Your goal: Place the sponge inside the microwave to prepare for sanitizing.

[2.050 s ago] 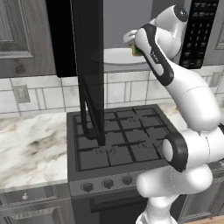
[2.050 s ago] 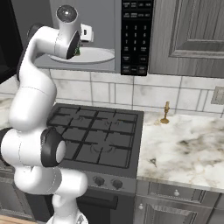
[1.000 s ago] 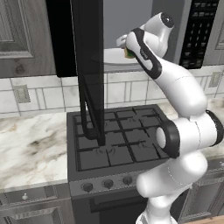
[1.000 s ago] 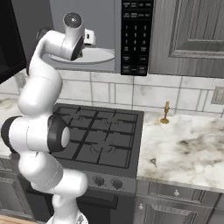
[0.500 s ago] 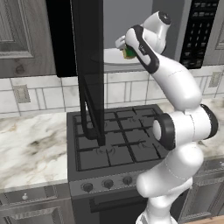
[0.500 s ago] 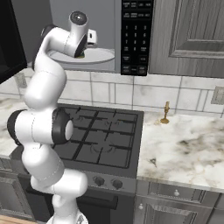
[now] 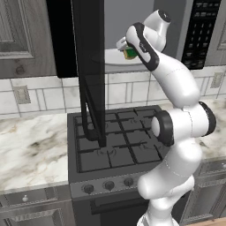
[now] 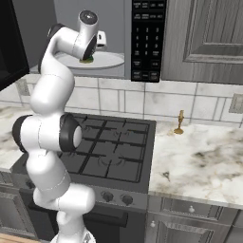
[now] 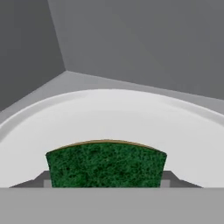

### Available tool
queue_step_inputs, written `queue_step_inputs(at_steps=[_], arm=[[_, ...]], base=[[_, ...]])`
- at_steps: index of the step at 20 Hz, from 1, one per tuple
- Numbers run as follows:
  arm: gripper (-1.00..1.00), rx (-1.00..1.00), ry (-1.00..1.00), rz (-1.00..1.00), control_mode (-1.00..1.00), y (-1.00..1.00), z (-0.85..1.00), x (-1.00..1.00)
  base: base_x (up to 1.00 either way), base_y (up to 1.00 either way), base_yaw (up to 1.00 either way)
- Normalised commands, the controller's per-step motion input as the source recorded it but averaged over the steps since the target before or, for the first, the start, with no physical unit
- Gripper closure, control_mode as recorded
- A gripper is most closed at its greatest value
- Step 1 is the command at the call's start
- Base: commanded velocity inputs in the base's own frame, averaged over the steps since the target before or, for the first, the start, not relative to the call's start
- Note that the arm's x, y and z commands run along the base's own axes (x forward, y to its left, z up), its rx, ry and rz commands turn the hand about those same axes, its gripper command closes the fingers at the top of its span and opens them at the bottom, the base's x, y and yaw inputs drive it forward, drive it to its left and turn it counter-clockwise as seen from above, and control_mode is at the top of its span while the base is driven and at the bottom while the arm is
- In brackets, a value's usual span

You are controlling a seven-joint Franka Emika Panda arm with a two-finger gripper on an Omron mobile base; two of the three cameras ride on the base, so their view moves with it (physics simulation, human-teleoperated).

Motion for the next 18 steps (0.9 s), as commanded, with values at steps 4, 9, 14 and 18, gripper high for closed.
queue_step_inputs(at_steps=[4,9,14,18], arm=[[1.00,-0.03,0.00,0.04,-1.00,0.00,-0.14,0.07],[1.00,-0.02,0.00,0.02,-1.00,0.00,-0.14,0.15],[1.00,-0.03,0.00,0.01,-1.00,0.00,-0.15,0.18],[1.00,-0.02,0.00,0.01,-1.00,0.00,-0.13,0.15]], base=[[0.00,0.00,0.00],[0.00,0.00,0.00],[0.00,0.00,0.00],[0.00,0.00,0.00]])
